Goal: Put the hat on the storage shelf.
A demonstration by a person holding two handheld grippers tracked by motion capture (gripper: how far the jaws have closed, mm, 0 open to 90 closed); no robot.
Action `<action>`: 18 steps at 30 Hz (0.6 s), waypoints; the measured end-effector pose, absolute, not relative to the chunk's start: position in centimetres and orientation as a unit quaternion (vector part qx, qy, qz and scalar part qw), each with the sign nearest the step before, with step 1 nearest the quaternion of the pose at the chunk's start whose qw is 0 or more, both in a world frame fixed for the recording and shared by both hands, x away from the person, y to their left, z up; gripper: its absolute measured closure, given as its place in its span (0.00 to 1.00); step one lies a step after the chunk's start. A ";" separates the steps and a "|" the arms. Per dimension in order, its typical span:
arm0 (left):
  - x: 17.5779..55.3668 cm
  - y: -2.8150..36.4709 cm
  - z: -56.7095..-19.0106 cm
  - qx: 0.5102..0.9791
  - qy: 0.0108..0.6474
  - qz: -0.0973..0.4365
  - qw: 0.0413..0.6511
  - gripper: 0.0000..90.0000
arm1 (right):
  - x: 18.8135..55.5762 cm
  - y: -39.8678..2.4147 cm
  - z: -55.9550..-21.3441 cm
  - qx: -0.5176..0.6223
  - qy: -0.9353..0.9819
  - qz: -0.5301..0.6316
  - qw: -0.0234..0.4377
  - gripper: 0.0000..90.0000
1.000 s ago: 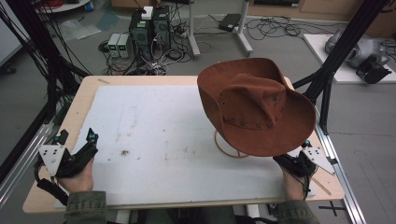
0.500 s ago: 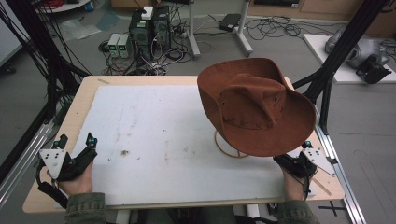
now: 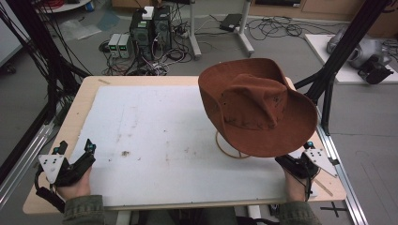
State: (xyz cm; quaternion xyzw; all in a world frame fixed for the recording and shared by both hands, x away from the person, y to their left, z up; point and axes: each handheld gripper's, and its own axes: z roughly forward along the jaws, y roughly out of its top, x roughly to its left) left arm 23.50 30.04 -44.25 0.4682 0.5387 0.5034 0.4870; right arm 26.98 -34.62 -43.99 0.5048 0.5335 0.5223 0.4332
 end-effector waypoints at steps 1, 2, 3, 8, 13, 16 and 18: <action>23.5 30.0 -44.3 0.469 0.538 0.504 0.487 0.25 | 27.0 -34.6 -44.0 0.506 0.534 0.522 0.432 0.07; 23.5 29.9 -44.3 0.470 0.537 0.504 0.486 0.25 | 27.0 -34.6 -44.0 0.505 0.535 0.522 0.433 0.07; 23.5 29.9 -44.2 0.473 0.536 0.506 0.483 0.25 | 27.0 -34.6 -44.0 0.504 0.535 0.523 0.431 0.07; 23.5 29.8 -44.2 0.473 0.532 0.507 0.486 0.25 | 27.0 -34.5 -44.0 0.505 0.537 0.523 0.429 0.07; 23.5 29.8 -44.2 0.474 0.529 0.506 0.490 0.25 | 27.1 -34.5 -44.0 0.504 0.538 0.523 0.428 0.07; 23.4 29.7 -44.2 0.475 0.528 0.506 0.489 0.25 | 27.1 -34.5 -44.0 0.502 0.540 0.523 0.428 0.07; 23.4 29.7 -44.2 0.474 0.527 0.507 0.490 0.25 | 27.1 -34.5 -44.0 0.502 0.540 0.523 0.428 0.07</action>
